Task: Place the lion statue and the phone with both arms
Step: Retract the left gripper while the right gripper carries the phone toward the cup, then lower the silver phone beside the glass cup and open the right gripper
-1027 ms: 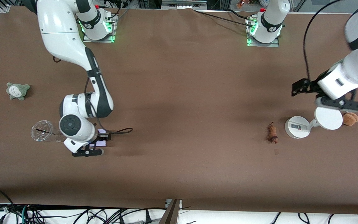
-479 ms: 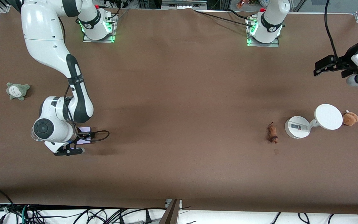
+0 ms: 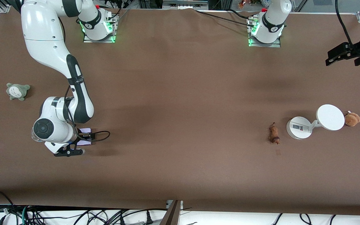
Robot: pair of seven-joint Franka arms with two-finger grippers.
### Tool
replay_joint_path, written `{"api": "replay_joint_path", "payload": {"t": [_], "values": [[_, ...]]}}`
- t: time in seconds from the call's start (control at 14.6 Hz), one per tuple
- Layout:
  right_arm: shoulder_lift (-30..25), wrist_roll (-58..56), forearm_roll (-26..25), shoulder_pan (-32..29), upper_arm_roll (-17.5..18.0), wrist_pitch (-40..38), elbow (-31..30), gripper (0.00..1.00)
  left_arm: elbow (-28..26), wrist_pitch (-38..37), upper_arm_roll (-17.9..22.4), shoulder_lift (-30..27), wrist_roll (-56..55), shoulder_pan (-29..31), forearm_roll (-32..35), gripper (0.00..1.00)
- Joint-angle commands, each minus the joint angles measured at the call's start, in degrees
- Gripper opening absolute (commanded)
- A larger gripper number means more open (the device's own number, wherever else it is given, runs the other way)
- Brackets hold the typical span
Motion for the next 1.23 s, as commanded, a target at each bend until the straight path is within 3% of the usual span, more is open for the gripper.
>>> {"api": "replay_joint_path", "payload": {"t": [0.0, 0.34, 0.41, 0.48, 0.55, 0.62, 0.89, 1.16], "values": [[-1.1, -2.9, 1.4, -1.1, 0.4, 1.1, -1.7, 0.09, -3.4, 1.6, -0.7, -3.0, -0.4, 1.7, 1.1, 1.0], [-1.1, -3.5, 1.4, -1.9, 0.4, 1.3, -1.7, 0.09, -5.3, 4.0, -0.7, -2.6, -2.3, 1.8, 1.1, 1.0], [-1.0, -3.5, 1.4, -1.9, 0.4, 1.4, -1.7, 0.18, -4.9, 4.2, -0.7, -2.3, -2.3, 1.7, 1.2, 1.0], [-0.9, -3.5, 1.4, -1.9, 0.4, 1.4, -1.6, 0.47, -4.5, 4.9, -0.5, -1.7, -2.3, 1.8, 0.4, 1.0], [-0.9, -3.5, 1.4, -1.9, 0.4, 1.7, -1.6, 0.9, -3.5, 5.5, -0.3, -1.4, -2.0, 1.9, 0.2, 1.0], [-0.9, -3.5, 1.4, -1.9, 0.4, 1.6, -1.1, 0.99, -2.1, 5.7, -0.3, -0.1, -2.3, 1.8, 0.1, 1.0], [-2.4, -3.7, 1.4, -1.8, 0.1, -0.4, 2.3, 1.0, -0.4, 6.7, -0.7, 3.7, -1.6, 1.2, -1.3, 1.0], [-7.2, -3.5, 0.7, -1.8, -0.6, -10.9, 5.8, 1.0, -0.4, 7.8, -1.4, 4.0, -1.6, 0.9, -1.4, 1.0]]}}
